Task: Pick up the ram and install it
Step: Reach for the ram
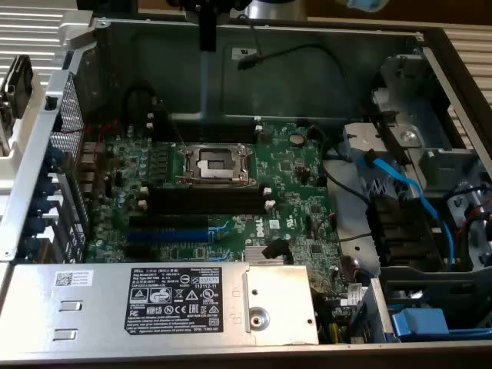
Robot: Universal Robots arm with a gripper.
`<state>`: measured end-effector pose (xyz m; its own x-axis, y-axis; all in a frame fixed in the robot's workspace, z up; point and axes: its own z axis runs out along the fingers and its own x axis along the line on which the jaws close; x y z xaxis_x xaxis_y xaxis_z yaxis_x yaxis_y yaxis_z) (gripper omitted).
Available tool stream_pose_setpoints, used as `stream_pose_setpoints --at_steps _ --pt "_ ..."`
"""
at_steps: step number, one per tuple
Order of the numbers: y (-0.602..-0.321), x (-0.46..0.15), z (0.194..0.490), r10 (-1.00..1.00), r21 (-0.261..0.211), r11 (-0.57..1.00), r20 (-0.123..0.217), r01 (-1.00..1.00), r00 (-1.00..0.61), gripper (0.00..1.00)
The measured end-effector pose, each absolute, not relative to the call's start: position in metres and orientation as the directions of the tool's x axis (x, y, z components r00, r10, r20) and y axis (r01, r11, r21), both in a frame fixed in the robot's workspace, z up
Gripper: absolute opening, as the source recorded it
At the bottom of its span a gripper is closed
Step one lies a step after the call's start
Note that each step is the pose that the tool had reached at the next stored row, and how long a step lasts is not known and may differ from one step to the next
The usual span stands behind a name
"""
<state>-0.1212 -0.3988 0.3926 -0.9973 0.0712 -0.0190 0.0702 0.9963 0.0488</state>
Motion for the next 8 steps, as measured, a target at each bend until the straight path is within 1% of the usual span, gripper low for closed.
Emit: stream_pose_setpoints --at_steps 8 --pt "-0.3988 -0.1212 0.3926 0.071 0.049 0.996 -0.019 0.07 -0.997 0.1"
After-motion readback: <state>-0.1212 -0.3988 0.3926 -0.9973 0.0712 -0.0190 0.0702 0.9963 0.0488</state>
